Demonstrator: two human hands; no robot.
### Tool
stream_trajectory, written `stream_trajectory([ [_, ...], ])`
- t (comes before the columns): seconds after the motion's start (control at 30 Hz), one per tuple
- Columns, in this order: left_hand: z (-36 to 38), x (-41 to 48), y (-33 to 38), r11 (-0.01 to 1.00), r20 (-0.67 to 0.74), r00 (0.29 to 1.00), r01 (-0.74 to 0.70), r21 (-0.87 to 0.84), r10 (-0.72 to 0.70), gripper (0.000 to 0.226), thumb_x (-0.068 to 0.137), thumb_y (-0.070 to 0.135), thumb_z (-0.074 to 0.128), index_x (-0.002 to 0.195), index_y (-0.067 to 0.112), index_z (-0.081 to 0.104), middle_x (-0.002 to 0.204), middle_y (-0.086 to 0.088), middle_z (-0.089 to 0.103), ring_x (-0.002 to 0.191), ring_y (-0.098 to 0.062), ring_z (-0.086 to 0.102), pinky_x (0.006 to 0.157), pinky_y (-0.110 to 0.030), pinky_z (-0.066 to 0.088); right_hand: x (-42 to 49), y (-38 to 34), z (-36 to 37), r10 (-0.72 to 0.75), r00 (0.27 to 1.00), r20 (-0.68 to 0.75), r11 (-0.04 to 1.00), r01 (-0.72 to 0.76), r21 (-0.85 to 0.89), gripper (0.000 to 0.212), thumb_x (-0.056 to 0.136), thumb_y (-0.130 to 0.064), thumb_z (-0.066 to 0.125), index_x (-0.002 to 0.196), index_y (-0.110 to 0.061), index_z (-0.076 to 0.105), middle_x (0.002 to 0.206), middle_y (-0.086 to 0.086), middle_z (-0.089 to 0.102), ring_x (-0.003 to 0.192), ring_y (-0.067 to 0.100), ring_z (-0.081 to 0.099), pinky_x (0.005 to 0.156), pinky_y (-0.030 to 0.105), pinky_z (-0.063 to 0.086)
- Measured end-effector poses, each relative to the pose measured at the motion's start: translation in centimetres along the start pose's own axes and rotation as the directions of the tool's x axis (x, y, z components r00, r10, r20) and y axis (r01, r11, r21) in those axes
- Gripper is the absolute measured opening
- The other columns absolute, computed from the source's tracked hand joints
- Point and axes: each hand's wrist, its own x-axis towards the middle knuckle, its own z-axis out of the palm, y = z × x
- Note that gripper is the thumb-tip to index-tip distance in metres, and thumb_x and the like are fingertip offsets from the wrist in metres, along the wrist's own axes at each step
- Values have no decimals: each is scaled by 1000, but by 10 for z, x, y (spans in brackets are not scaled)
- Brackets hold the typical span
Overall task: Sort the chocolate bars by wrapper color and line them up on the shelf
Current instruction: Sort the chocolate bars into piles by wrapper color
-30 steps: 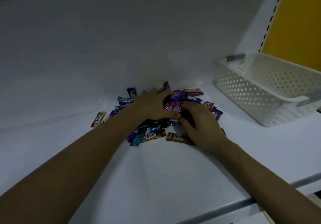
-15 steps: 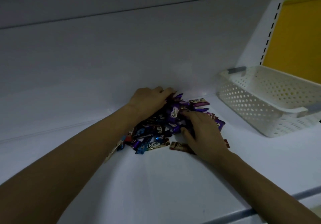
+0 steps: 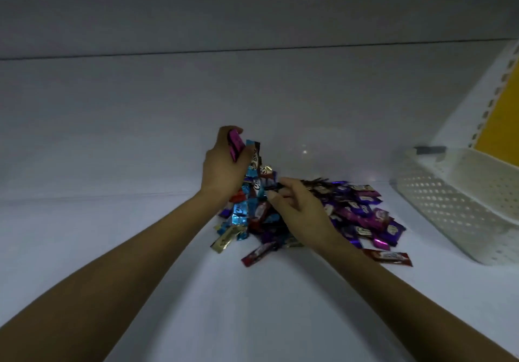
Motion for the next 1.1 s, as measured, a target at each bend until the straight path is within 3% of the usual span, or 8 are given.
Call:
stream_trajectory([
  [0.23,-80,-39,-41,949,-200,942,222,-224,-268,28,91,19,63,116,20,50,91,8,56,81,-9,60,69,-16,50,11,-50,100,122,978,170,890,-184,417,37,93,-34,57,123,-14,52,99,0,67,69,0,67,64,14,52],
  [0.47,-168,-80,-94,877,-348,823,333,-347,-450,26,91,18,62,114,20,51,94,2,60,83,-14,64,75,-28,55,10,-82,200,20,909,416,887,-208,412,28,89,-11,64,115,-9,55,103,13,69,87,23,69,76,31,58],
  [0.63,-220,-96,-129,879,-427,772,371,-300,-471,24,92,20,62,113,21,49,91,5,60,81,-12,64,74,-26,54,15,-91,254,-27,846,532,886,-226,405,22,92,-3,57,114,-9,57,81,5,67,59,7,66,61,20,56],
  [0.77,-247,-108,-158,870,-515,708,456,-187,-482,27,92,22,62,114,23,48,92,11,57,80,-2,59,67,-16,47,24,-88,280,86,903,421,887,-262,380,20,94,-1,52,112,-6,58,77,7,67,51,9,63,51,18,50],
  [0.83,-252,-109,-166,850,-542,662,469,-239,-518,27,92,23,61,115,23,48,96,6,58,81,-2,59,66,-15,47,38,-85,286,125,933,337,918,-238,318,18,94,-5,52,109,-9,59,80,6,69,52,13,63,48,21,49],
  [0.93,-248,-108,-167,872,-507,723,469,-140,-470,25,92,22,61,113,23,47,90,14,54,72,8,57,58,-3,41,66,-79,290,-49,988,149,997,57,-50,14,94,-17,54,104,-15,63,78,-1,69,57,15,62,54,26,48],
  [1.03,-249,-109,-170,878,-499,733,456,-143,-462,26,92,22,61,115,23,48,90,16,54,76,6,59,61,-6,44,80,-70,291,-161,974,161,765,227,-603,20,96,-33,47,101,-22,63,82,0,65,76,22,63,60,26,39],
  [1.1,-250,-108,-172,873,-509,718,457,-171,-476,26,92,23,61,115,24,48,92,15,55,82,-2,60,62,-8,46,83,-63,293,-142,975,171,711,221,-667,26,95,-37,47,113,-24,60,93,3,67,89,25,64,65,26,40],
])
